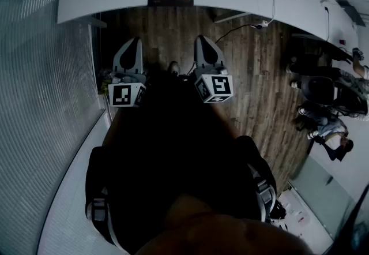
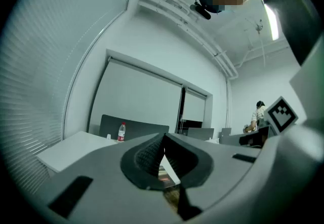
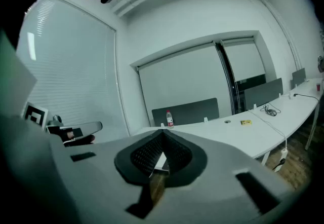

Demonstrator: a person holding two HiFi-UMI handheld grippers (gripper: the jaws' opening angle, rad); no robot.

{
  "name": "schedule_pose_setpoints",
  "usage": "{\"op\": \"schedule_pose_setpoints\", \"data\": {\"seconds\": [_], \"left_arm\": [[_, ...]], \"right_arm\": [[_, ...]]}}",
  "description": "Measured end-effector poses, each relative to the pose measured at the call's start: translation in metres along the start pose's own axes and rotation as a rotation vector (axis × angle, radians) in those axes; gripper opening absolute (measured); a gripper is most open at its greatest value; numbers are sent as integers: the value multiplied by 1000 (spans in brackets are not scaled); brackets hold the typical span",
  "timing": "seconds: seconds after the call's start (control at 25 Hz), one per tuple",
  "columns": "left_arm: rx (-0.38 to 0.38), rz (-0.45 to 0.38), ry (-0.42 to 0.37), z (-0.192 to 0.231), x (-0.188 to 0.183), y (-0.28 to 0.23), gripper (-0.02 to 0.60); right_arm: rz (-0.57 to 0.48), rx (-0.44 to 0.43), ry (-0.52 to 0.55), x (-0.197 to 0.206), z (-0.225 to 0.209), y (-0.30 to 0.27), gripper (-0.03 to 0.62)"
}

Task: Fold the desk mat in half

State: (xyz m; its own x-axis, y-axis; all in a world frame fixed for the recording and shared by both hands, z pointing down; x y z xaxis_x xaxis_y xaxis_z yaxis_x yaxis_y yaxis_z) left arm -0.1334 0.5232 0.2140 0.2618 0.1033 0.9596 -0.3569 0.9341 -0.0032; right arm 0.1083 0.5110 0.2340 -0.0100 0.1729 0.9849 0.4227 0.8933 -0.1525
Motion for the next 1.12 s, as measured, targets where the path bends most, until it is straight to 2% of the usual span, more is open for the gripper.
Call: {"op": "schedule_pose_setpoints", "data": {"seconds": [0.32, 0.64, 0.8, 1.12], "left_arm": [[-4, -8, -2, -2, 0, 3, 6], [8, 7, 5, 18, 1, 12, 5], [25, 26, 13, 39, 8, 18, 5], [80, 57, 16, 68, 13, 17, 5]], "right_arm": [[4, -11, 3, 0, 1, 2, 0], [-21, -2, -17, 0, 16, -6, 2], [-7, 31, -11, 5, 29, -10, 2], [4, 121, 85, 12, 38, -12, 2]]}}
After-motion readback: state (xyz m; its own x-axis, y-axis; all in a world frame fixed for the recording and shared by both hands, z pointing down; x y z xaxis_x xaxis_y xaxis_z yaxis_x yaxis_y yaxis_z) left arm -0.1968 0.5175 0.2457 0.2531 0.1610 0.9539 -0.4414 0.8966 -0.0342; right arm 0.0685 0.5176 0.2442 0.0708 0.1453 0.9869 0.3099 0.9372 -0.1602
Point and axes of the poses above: the fingertips, and each gripper's own axes: y backward along the fingers, z to its left, x out of its underside, the point moved 8 cm from there along y, backward along the fingers, and after that the axes turned 8 degrees about y, right-handed, at the moved point
